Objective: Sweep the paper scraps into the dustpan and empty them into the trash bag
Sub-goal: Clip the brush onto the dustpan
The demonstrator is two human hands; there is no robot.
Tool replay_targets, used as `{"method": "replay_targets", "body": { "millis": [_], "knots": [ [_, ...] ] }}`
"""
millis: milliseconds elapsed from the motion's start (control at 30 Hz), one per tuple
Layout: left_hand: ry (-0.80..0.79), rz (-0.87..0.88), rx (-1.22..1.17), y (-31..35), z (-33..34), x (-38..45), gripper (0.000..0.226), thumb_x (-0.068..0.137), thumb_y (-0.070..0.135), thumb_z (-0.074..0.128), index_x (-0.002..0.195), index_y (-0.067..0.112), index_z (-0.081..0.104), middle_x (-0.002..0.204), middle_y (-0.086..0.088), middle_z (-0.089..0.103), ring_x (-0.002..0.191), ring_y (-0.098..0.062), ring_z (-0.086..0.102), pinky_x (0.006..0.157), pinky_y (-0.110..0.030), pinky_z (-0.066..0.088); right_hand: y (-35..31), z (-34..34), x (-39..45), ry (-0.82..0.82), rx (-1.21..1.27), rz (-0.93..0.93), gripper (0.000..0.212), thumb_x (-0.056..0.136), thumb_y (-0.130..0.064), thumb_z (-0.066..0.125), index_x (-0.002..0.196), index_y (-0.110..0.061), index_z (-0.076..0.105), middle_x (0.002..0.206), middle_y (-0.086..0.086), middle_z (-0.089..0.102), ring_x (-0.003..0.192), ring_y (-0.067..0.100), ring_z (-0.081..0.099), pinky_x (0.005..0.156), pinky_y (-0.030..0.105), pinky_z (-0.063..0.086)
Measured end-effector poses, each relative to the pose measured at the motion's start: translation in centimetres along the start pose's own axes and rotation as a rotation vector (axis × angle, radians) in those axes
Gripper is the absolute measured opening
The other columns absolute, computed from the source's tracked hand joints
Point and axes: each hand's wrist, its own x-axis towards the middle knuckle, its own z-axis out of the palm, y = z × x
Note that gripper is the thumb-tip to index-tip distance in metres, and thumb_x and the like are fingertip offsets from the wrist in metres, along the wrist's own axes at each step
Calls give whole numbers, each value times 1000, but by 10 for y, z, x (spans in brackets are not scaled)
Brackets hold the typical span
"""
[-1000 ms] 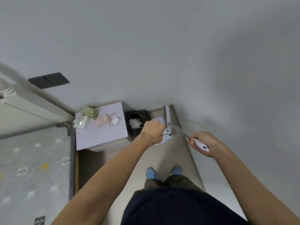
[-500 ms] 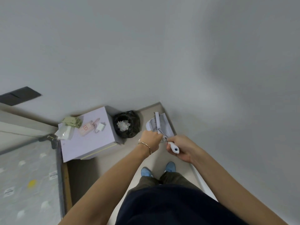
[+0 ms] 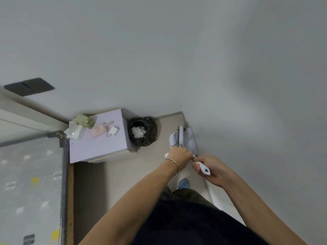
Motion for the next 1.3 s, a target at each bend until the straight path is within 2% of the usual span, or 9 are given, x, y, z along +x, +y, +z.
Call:
{"method": "replay_targets", "body": {
  "millis": [333,533,700,767,867,967,1067,1167,1300],
  "knots": [
    [20,-27,-66,-46,28,14,19,93,14,46,105,13,61,99,-12,71,92,-34,67,70,-38,46,-9,30,34,28,62,21,15,94,-5,56,100,8,61,70,15,59,45,11,57,40,17,51],
    [-15,107,134,-119,-4,52,24,88,8,47,102,11,66,109,-13,68,110,-34,57,89,-40,40,-40,76,70,107,-77,-67,27,86,-26,71,97,-2,71,72,11,69,50,11,60,42,18,49],
    [-37,328,379,-189,-33,116,25,89,7,46,106,11,64,112,-9,66,115,-31,49,96,-40,33,-79,124,109,249,-50,-190,41,88,-36,69,105,1,70,73,8,69,54,12,62,47,20,51],
    [-58,401,452,-212,-44,141,23,89,12,52,109,13,63,113,-7,66,116,-29,48,100,-40,33,-93,139,127,292,-53,-240,44,89,-37,66,112,1,68,80,10,70,62,16,64,53,23,55],
    [-71,486,522,-248,-51,177,26,88,18,58,113,20,60,111,-4,67,114,-27,51,101,-39,33,-111,162,151,279,-67,-288,31,98,-29,52,123,-17,65,95,6,71,69,16,67,53,22,55],
    [-81,555,510,-285,-47,218,34,92,15,51,122,32,56,112,0,67,113,-24,51,96,-35,33,-123,181,175,235,-13,-300,38,100,-18,43,132,-30,60,124,6,62,84,19,67,50,24,55],
    [-140,599,506,-307,-41,253,25,93,20,51,114,29,61,111,2,69,111,-22,52,93,-32,34,-128,191,204,218,-107,-326,57,95,-11,48,143,-41,45,139,0,51,104,25,63,57,25,57],
    [-127,665,530,-324,-32,271,22,89,16,58,106,27,65,101,2,71,105,-23,56,90,-34,38,-128,199,226,227,-145,-342,70,89,-8,51,146,-44,37,142,0,49,105,22,63,67,30,59],
    [20,787,528,-341,-32,299,23,56,5,80,69,20,68,64,0,68,70,-26,61,69,-35,48,-139,206,246,223,-98,-385,76,90,-5,51,149,-46,27,149,-7,43,98,14,62,72,37,61]
  ]
}}
